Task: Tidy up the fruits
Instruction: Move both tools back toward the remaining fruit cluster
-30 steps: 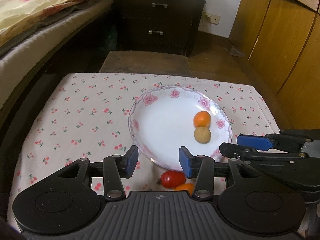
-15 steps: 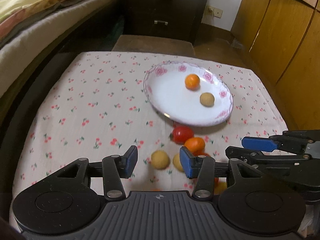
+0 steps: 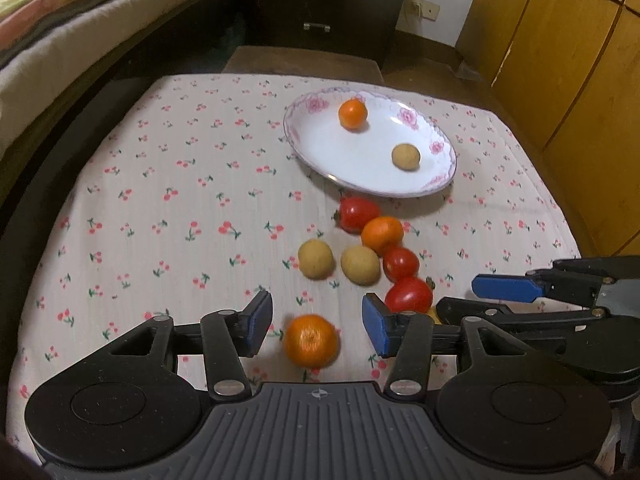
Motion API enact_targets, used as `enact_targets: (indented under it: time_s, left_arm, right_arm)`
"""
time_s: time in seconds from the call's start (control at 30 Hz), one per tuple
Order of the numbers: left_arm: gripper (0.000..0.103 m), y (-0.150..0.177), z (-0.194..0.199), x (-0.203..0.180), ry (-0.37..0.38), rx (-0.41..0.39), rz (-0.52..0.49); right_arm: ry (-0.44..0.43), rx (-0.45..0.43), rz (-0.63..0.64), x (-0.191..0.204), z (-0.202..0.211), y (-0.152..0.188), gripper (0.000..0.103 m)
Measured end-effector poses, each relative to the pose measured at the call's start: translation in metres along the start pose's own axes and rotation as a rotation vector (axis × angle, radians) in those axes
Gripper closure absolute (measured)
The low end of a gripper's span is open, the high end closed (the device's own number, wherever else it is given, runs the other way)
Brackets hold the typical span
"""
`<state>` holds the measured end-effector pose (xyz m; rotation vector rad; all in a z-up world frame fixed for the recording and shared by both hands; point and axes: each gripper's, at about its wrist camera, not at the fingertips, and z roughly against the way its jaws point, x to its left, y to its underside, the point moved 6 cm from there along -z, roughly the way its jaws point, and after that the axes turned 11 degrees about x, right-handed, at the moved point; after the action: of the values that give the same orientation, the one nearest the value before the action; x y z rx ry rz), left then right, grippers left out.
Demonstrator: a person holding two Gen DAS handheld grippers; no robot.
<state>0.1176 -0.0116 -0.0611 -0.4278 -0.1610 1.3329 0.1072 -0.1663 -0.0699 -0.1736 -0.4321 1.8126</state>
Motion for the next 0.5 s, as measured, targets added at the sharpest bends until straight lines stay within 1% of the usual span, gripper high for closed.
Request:
enact_targets:
  time_s: [0.17, 0.5]
  left_arm:
    - [0.044, 0.007, -0.005, 0.002, -0.004, 0.016, -0.002]
    - [0.044, 0.009, -0.012, 0.003, -0.007, 0.033, -0.004]
  right_arm:
    - [-0.001, 0.006, 0.007, 0.002, -0.003, 0.0, 0.066]
    - [-0.006, 0.012, -0.003, -0.001, -0.004, 0.002, 0.062]
